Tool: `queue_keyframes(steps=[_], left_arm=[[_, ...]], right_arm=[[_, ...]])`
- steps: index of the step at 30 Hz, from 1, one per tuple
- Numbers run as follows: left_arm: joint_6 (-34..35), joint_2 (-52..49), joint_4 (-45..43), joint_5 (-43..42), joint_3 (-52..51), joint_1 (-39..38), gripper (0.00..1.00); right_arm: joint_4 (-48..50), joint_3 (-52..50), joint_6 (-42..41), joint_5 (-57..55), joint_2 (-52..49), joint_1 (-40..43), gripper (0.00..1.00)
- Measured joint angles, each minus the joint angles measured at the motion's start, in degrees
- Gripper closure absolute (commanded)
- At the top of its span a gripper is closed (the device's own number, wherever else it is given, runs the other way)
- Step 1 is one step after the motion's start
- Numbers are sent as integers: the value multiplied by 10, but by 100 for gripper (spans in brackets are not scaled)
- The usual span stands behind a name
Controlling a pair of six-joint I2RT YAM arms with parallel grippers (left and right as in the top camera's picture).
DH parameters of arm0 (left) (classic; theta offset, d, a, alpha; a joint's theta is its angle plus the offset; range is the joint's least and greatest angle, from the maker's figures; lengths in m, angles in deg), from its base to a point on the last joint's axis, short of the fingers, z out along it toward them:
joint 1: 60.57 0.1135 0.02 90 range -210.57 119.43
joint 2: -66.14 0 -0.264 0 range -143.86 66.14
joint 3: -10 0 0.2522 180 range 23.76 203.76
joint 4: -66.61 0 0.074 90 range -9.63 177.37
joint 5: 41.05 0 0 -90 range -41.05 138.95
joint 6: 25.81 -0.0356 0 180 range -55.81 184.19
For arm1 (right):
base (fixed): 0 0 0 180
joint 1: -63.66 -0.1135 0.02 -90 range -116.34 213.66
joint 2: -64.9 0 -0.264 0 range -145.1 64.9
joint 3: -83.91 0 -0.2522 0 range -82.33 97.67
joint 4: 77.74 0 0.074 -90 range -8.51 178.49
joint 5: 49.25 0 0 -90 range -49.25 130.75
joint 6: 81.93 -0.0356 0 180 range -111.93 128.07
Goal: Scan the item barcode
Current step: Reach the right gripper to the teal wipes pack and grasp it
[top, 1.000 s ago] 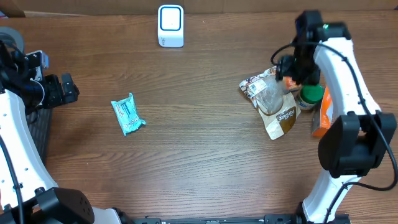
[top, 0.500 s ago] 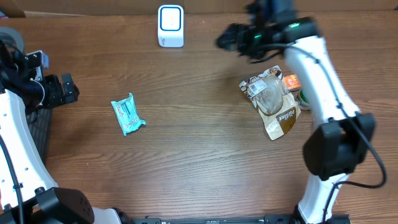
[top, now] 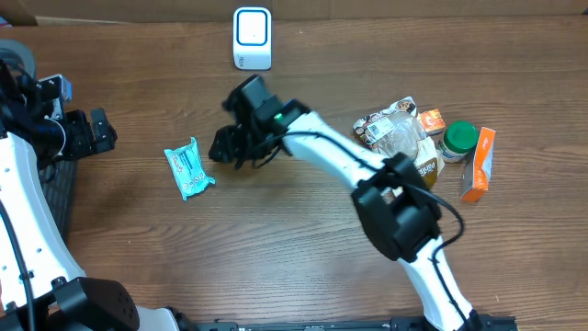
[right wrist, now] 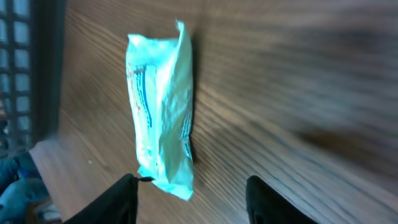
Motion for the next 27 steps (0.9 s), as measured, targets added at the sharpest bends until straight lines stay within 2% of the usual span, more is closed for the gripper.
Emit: queue_keyframes(steps=[10, 19, 21, 22, 24, 25, 27], left_arm=[[0, 0, 0, 0, 0, 0, 1], [0, 0, 0, 0, 0, 0, 0], [0, 0, 0, 0, 0, 0, 0], [0, 0, 0, 0, 0, 0, 0], [0, 0, 0, 0, 0, 0, 0], [0, 0, 0, 0, 0, 0, 0], [0, 0, 0, 0, 0, 0, 0]], right_arm=[[87, -2, 0, 0, -31, -32, 49], [118, -1, 0, 20, -63, -40, 51], [118, -1, 2, 22, -64, -41, 63], [117, -1, 1, 22, -64, -41, 77], [118, -1, -2, 26, -70, -44, 92], [119, -1, 0, 28, -70, -45, 96], [122, -1, -4, 38, -71, -47, 96]])
